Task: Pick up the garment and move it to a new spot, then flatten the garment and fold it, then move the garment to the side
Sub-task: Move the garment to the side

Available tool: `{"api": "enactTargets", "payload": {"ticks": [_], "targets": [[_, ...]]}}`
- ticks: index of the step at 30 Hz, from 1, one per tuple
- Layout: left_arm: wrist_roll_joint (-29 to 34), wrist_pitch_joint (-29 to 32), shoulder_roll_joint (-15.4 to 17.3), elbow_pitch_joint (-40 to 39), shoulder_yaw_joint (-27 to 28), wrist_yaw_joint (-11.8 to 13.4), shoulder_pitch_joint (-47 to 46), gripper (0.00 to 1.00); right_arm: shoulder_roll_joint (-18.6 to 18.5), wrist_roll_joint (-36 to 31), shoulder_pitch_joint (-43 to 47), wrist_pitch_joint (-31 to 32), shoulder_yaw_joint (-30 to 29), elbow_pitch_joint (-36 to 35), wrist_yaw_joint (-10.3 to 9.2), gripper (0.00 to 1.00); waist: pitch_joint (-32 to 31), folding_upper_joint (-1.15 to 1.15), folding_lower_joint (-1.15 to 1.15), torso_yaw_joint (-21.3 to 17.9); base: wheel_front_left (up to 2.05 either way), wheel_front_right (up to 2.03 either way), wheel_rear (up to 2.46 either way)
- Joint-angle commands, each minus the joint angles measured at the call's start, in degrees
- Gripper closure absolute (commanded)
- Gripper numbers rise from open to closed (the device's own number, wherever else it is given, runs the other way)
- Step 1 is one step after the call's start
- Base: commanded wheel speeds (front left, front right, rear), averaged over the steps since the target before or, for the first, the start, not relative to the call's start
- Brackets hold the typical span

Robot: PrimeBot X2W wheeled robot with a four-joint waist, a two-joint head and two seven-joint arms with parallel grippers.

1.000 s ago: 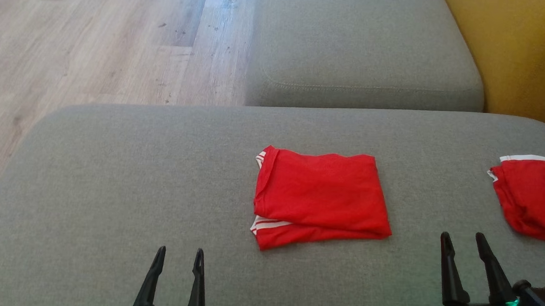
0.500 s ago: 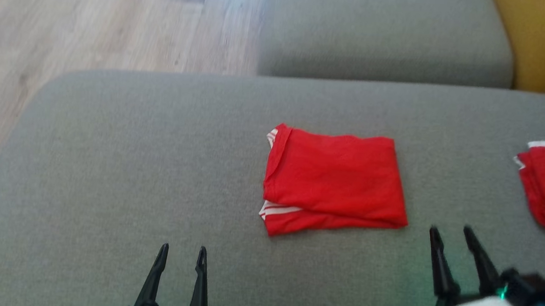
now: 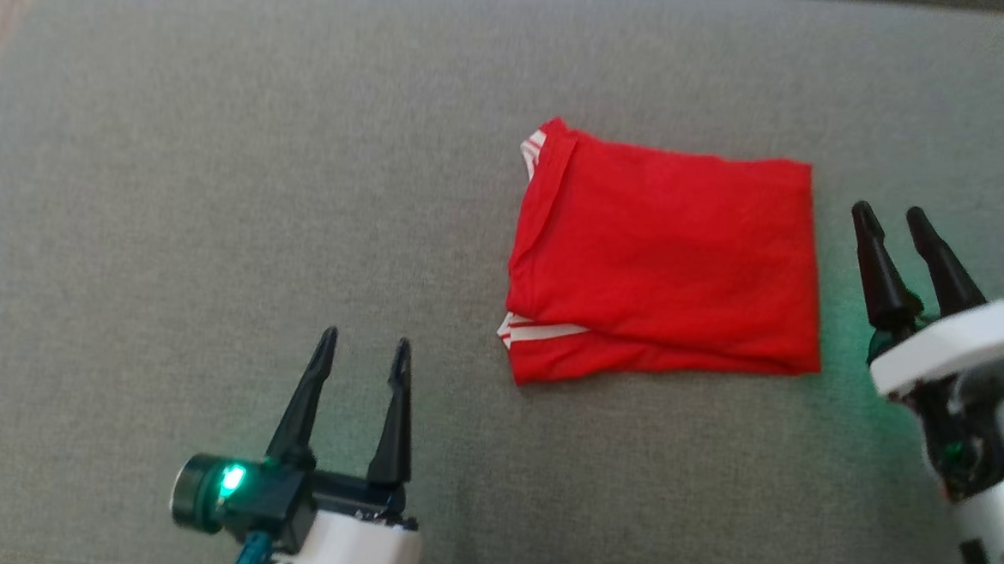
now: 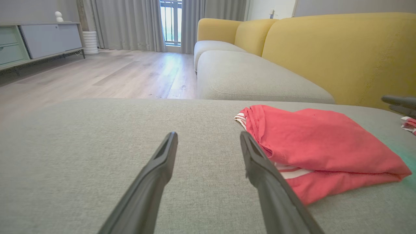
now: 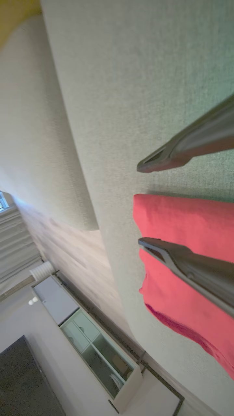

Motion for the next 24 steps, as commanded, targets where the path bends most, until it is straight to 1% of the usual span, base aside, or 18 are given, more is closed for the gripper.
{"api": "enactTargets", "payload": {"ticks": [1,6,10,11,13,15,16,20,24], "targets": [[0.31,-0.55,-0.4,-1.43,0.87,-0.2,-2.16,0.0,-1.88,2.61,-1.57,2.4,1.71,-0.65,0.39,0.0,2.91,0.0,-0.02,0.39,0.0,0.0,0.0],[-0.35,-0.55,-0.4,-0.97,-0.54,0.2,-4.19,0.0,-3.54,12.8,-4.64,12.23,2.95,2.61,0.39,0.0,3.98,0.0,-0.02,0.43,0.0,0.0,0.0],[-0.74,-0.55,-0.4,-0.71,-1.39,0.48,-5.01,0.0,-3.61,20.03,-5.17,18.33,4.08,2.59,0.39,0.0,4.36,0.0,-0.02,0.67,0.0,0.0,0.0],[-0.79,-0.55,-0.4,-0.64,-1.55,0.5,-5.16,0.0,-3.57,21.44,-5.19,19.32,4.34,2.35,0.39,0.04,4.45,0.0,-0.02,0.75,0.0,0.0,0.0],[-0.83,-0.55,-0.4,-0.54,-1.76,0.53,-5.46,0.0,-3.57,23.34,-5.36,20.42,4.82,2.01,0.39,0.35,4.69,0.0,-0.02,0.9,0.0,0.0,0.0],[-1.03,-0.55,-0.4,-0.59,-1.88,0.52,-5.81,0.0,-3.53,24.32,-5.67,20.68,5.33,1.95,0.39,0.71,4.92,0.0,-0.02,1.1,0.0,0.0,0.0],[-1.22,-0.55,-0.4,-0.7,-1.91,0.52,-5.96,0.0,-3.47,24.77,-5.84,20.7,5.61,1.88,0.39,1.0,4.99,0.0,-0.02,1.19,0.0,0.0,0.0],[-1.15,-0.55,-0.4,-0.87,-1.96,0.58,-6.22,0.0,-4.27,25.58,-6.26,19.31,6.18,1.28,0.39,1.0,4.73,0.0,-0.02,1.41,0.0,0.0,0.0],[-0.93,-0.55,-0.4,-1.0,-1.59,0.76,-5.71,0.0,-7.19,25.32,-5.86,17.64,6.36,-0.34,0.39,1.0,3.65,0.0,-0.02,0.34,0.0,0.0,0.0]]}}
